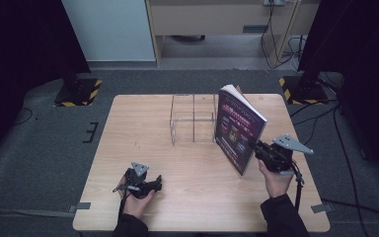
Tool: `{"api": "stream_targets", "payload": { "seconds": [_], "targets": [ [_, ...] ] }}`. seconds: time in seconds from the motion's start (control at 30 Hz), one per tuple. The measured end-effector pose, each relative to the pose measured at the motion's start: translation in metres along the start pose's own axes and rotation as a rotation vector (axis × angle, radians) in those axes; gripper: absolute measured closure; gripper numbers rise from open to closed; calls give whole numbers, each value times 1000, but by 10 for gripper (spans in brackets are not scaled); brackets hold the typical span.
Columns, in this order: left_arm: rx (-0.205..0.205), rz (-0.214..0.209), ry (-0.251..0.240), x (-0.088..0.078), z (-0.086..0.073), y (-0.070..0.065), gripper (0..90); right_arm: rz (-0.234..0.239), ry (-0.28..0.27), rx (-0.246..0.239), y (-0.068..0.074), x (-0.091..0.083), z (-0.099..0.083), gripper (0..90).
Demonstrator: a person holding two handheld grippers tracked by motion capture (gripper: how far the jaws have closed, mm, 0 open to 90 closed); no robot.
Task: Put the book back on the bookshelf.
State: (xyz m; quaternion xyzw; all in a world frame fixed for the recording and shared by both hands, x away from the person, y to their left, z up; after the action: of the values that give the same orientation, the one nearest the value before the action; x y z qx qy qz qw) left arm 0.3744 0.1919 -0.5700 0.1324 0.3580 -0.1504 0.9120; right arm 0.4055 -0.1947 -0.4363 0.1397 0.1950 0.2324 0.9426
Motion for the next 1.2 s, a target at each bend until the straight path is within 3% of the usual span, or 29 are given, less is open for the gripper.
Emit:
{"api": "stream_targets", "payload": {
  "seconds": [0.23,0.5,0.7,0.87,1.2],
  "targets": [
    [0,0,0,0,0,0,132,-5,12,4,4,-5,-6,796],
    [-1,0,0,0,0,0,131,4,-12,12,8,-2,13,770],
    [0,0,0,0,0,0,131,-12,14,18,10,9,26,770],
    [0,0,0,0,0,0,131,-34,27,7,12,12,28,823],
    [0,-1,1,0,0,0,131,-66,-18,-34,21,14,31,828]
  ]
}}
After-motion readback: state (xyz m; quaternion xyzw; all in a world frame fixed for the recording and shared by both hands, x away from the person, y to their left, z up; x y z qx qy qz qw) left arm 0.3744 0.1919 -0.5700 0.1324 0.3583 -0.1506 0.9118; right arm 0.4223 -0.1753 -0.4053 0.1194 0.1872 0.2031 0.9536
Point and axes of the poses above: each handheld gripper's, and its own axes: x roughly forward along the jaws, z roughly out of its top, y roughly to its left, the point moved 5 cm from there along x, roughly forward along the jaws, and after that the axes turned 10 degrees about x, right-handed, at the moved point
